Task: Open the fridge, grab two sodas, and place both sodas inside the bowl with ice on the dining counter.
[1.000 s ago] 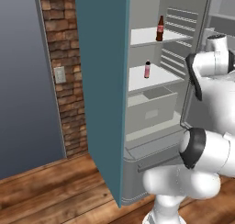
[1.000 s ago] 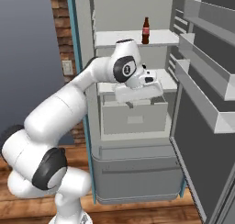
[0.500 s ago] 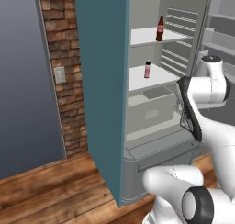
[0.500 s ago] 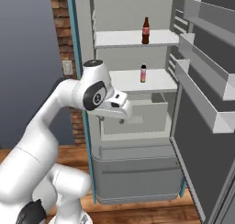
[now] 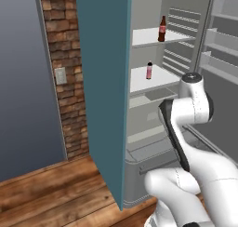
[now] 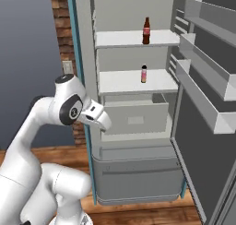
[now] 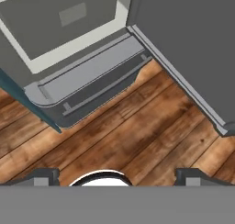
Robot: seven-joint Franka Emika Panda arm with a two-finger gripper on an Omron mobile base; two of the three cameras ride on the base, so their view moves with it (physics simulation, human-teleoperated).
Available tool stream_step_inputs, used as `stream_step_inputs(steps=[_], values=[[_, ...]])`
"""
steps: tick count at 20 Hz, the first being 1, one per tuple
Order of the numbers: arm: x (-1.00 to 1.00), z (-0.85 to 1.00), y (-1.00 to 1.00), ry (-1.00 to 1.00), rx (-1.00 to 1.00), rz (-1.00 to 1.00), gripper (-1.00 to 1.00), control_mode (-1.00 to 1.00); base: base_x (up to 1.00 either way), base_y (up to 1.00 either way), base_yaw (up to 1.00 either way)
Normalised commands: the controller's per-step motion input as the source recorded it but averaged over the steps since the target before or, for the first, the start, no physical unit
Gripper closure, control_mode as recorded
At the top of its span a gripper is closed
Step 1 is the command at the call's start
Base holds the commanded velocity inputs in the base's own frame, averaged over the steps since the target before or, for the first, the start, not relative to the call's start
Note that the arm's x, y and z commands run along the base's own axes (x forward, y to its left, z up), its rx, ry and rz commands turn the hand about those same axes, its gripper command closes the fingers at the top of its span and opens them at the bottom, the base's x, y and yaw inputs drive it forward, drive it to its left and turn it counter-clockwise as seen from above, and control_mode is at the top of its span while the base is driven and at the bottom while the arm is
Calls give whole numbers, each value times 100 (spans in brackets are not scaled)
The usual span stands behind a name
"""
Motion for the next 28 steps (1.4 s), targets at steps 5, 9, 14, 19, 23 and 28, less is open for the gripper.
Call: stream_step_inputs(steps=[5, 9, 14, 19, 23, 28], values=[[4, -11, -3, 0, 0, 2, -100, 100, 10, -11, 7], [0, 0, 0, 0, 0, 0, -100, 100, 33, -39, 26], [0, 0, 0, 0, 0, 0, -100, 100, 38, -72, 22], [0, 0, 0, 0, 0, 0, -100, 100, 63, -44, 23], [0, 0, 0, 0, 0, 0, -100, 100, 63, -27, 23], [0, 0, 0, 0, 0, 0, -100, 100, 65, -48, 27]])
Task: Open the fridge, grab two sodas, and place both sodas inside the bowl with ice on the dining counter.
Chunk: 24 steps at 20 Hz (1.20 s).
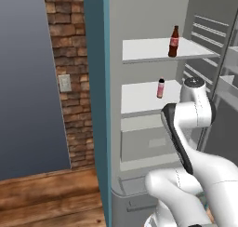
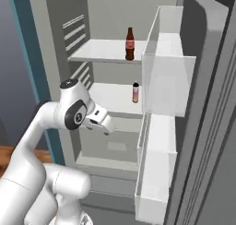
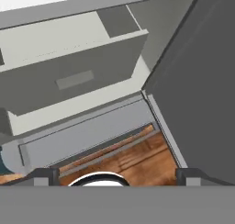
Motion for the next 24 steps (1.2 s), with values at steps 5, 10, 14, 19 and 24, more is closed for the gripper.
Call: stream_step_inputs(steps=[5, 10, 14, 19, 24], values=[[0, 0, 0, 0, 0, 0, -100, 100, 68, -16, 23], [35, 6, -23, -4, 3, 9, -100, -100, 31, -7, 8], [41, 15, -25, -13, 4, 11, -100, -100, 0, 0, 0], [59, -15, -11, -9, 1, 11, -100, -100, 0, 0, 0], [37, -47, -29, -25, 1, 15, -100, -100, 0, 0, 0]])
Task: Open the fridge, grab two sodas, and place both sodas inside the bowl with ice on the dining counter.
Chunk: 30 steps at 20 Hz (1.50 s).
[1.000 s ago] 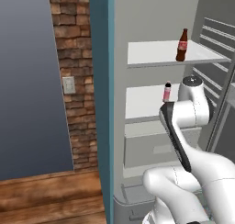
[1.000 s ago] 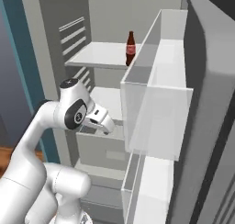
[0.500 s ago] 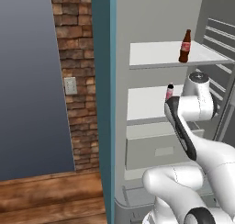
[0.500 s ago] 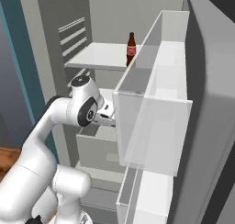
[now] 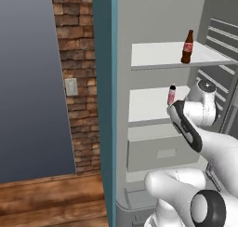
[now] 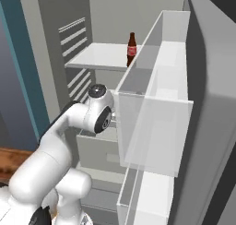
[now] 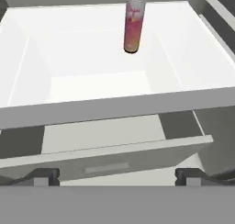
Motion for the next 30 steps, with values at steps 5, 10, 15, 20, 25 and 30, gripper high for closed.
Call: stream_step_inputs(steps=[5, 10, 15, 20, 25, 30], values=[[21, -13, -29, -34, 1, 14, -100, -100, 0, 0, 0], [20, 2, -8, -29, 4, 6, -100, -100, 0, 0, 0], [9, 0, -4, -7, 2, 0, -100, -100, 0, 0, 0], [28, 7, 0, -11, 7, 0, -100, -100, 0, 0, 0], [43, 27, 0, -11, 2, 0, -100, -100, 0, 0, 0], [42, -1, -15, 5, -4, 0, -100, -100, 0, 0, 0]])
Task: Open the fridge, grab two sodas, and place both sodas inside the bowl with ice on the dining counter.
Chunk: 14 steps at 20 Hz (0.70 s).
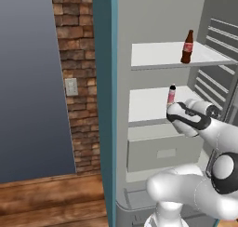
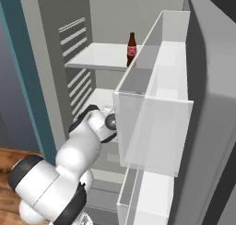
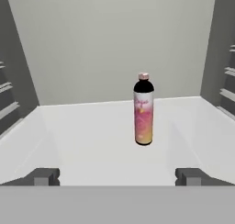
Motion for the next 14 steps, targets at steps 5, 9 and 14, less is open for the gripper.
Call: stream_step_inputs(steps=[5, 9, 14], values=[[53, 1, -25, 0, 0, 0, -100, -100, 0, 0, 0], [50, 1, -15, 0, 0, 0, -100, -100, 0, 0, 0], [52, 0, -39, 0, 0, 0, -100, -100, 0, 0, 0]])
